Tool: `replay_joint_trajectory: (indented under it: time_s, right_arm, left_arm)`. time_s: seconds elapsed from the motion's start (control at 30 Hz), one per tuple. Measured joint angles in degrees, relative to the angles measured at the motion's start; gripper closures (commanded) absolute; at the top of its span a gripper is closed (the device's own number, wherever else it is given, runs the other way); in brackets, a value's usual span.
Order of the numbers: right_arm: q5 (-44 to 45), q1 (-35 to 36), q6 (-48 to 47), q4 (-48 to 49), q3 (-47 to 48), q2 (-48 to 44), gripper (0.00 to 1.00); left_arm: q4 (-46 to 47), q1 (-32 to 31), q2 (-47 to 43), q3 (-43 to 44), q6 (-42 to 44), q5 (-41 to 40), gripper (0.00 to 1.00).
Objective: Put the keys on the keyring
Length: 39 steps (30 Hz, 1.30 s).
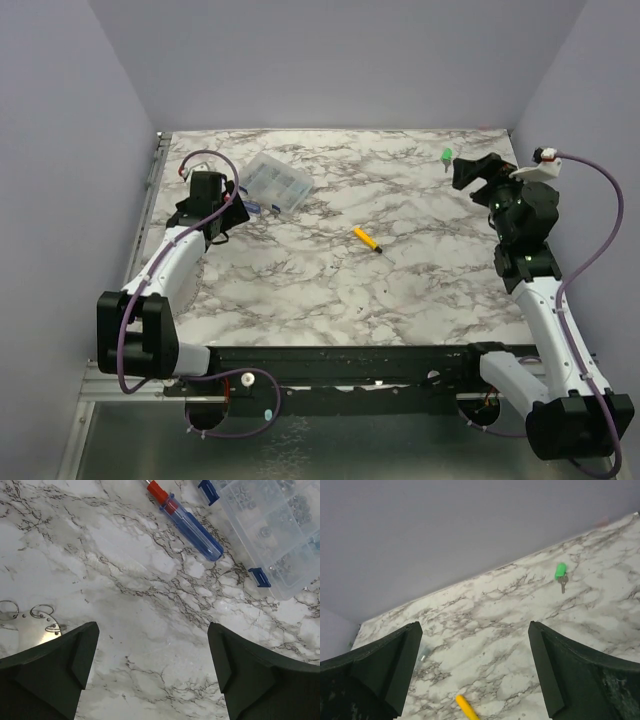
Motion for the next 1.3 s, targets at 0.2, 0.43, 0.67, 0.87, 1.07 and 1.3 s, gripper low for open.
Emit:
replay_joint_trajectory:
  time_s: [0.2,0.43,0.67,0.87,1.07,1.3]
  right_arm:
    - [1.1,0.0,2.0,-3.0,-4.2,-3.5,0.00]
    - [1.5,0.0,3.7,-6.7,-4.2,-1.2,0.00]
    - [3.0,0.0,3.4,-11.4,-1.5,7.0,0.00]
    - [3.0,0.0,3.2,-15.0,7.2,19.0,0.00]
    - [7.5,0.1,-0.3,-22.6,28.6,41.0,0.00]
    - [13.9,-0.3,-6.2,-32.7,52.3,64.3,0.00]
  left_arm:
    - [0.2,-1.1,-0.9,0.2,1.7,0.3,0.01]
    - [0.2,-4.9,-2.7,0.2,4.7,-1.9,0.02]
    - [-0.2,-10.5,-2.7,0.2,7.6,-6.5,0.06]
    - [-0.5,-15.6,-2.6,0.2,9.9,-9.1,0.10]
    - [-1.0,-18.3,-2.7,0.3,11.8,-11.0,0.18]
    - [-1.6,-18.7,-2.8,0.7,13.1,-11.7,0.23]
